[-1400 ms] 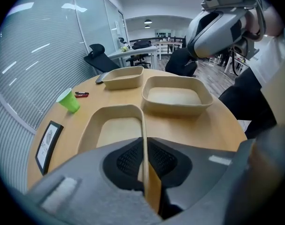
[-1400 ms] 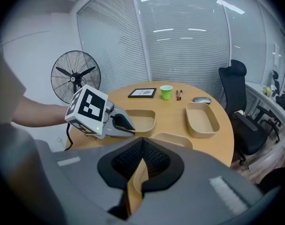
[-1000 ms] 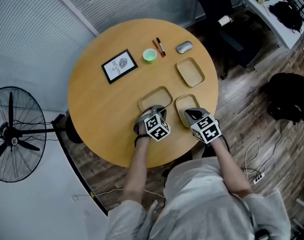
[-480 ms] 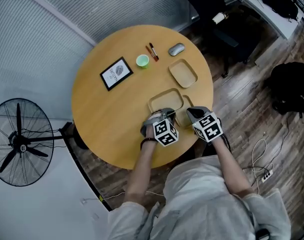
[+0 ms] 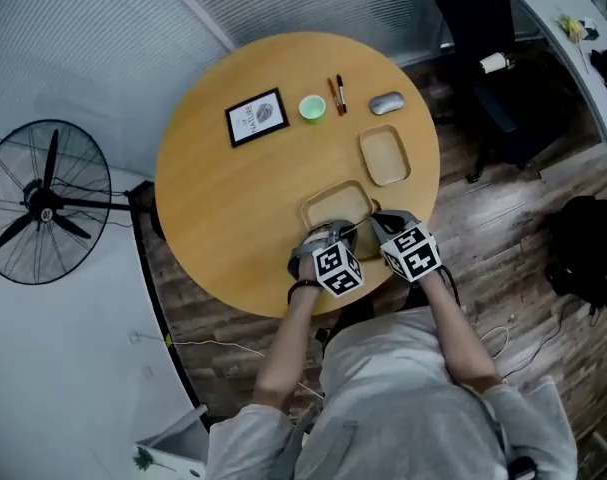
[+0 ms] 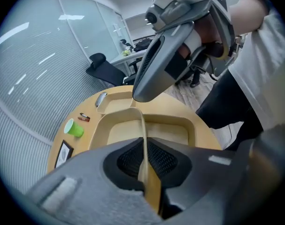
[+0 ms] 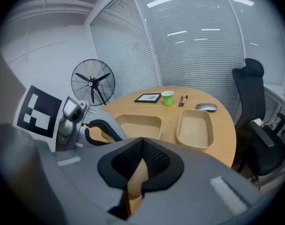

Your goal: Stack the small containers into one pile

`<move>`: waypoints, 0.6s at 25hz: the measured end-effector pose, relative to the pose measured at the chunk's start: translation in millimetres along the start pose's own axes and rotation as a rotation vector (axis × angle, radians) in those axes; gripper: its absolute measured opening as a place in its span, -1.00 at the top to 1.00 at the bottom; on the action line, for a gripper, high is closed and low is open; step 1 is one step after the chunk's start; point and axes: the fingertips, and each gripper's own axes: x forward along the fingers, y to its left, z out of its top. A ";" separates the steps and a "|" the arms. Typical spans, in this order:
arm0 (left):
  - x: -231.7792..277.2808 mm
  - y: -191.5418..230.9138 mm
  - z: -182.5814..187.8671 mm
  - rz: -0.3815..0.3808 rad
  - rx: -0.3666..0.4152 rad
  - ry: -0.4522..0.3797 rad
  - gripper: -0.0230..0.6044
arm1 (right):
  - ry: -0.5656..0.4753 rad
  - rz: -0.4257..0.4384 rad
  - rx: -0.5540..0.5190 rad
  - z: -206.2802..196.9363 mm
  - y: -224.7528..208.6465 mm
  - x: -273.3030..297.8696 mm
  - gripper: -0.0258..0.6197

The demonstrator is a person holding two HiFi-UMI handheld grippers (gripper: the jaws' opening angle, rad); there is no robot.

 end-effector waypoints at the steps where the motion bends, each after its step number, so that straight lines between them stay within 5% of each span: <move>1: 1.3 -1.3 1.3 0.019 -0.055 0.017 0.85 | 0.014 0.032 -0.021 0.1 -4.0 -0.2 0.92; 15: 17.3 -9.7 20.0 0.407 -0.808 0.181 0.85 | 0.125 0.365 -0.225 -4.4 -37.5 13.6 0.92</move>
